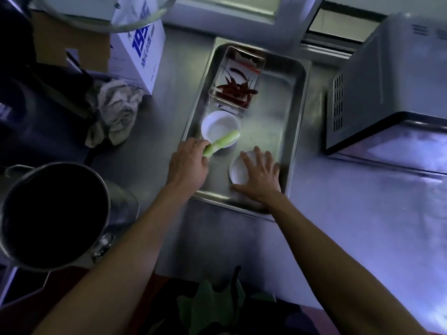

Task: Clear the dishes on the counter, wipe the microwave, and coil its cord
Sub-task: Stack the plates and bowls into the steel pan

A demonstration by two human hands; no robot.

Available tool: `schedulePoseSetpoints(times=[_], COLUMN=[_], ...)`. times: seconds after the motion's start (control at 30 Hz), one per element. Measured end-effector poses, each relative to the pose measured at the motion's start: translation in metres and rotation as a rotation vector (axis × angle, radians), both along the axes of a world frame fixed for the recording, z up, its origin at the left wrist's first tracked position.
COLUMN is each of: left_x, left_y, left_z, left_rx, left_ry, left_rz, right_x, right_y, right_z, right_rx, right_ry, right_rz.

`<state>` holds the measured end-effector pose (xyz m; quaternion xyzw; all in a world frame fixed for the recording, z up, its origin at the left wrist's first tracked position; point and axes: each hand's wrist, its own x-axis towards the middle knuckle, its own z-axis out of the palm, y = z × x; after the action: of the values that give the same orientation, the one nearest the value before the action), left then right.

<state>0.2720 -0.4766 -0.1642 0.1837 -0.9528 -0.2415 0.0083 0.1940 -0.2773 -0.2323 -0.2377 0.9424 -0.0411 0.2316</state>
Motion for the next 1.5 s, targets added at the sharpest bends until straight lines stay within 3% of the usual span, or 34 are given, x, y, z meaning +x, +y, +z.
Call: schedulePoseSetpoints(times=[0.57,0.8,0.97,1.3,1.5], left_x=[-0.01,-0.021,-0.03,-0.042,-0.047], left_y=[0.004,0.03,0.052,0.077,0.081], left_z=[-0.008,-0.008,-0.019,-0.044,-0.056], left_rx=[-0.032,-0.071,-0.035,-0.038,-0.046], left_ry=[-0.056,-0.152,-0.151,-0.098,-0.085], left_rz=[-0.087,-0.159,-0.203,-0.305,-0.341], right_x=[-0.001,0.011,0.013,-0.013,-0.02], right_y=[0.001,0.031,0.041,0.059,0.058], right_z=[-0.008,0.026,0.037,0.019,0.011], right_rx=[-0.097,-0.343,-0.425,-0.316,-0.21], right_ry=[-0.009,0.172,0.242,0.464,0.466], right_rz=[-0.076,-0.161,-0.082,0.016,0.029])
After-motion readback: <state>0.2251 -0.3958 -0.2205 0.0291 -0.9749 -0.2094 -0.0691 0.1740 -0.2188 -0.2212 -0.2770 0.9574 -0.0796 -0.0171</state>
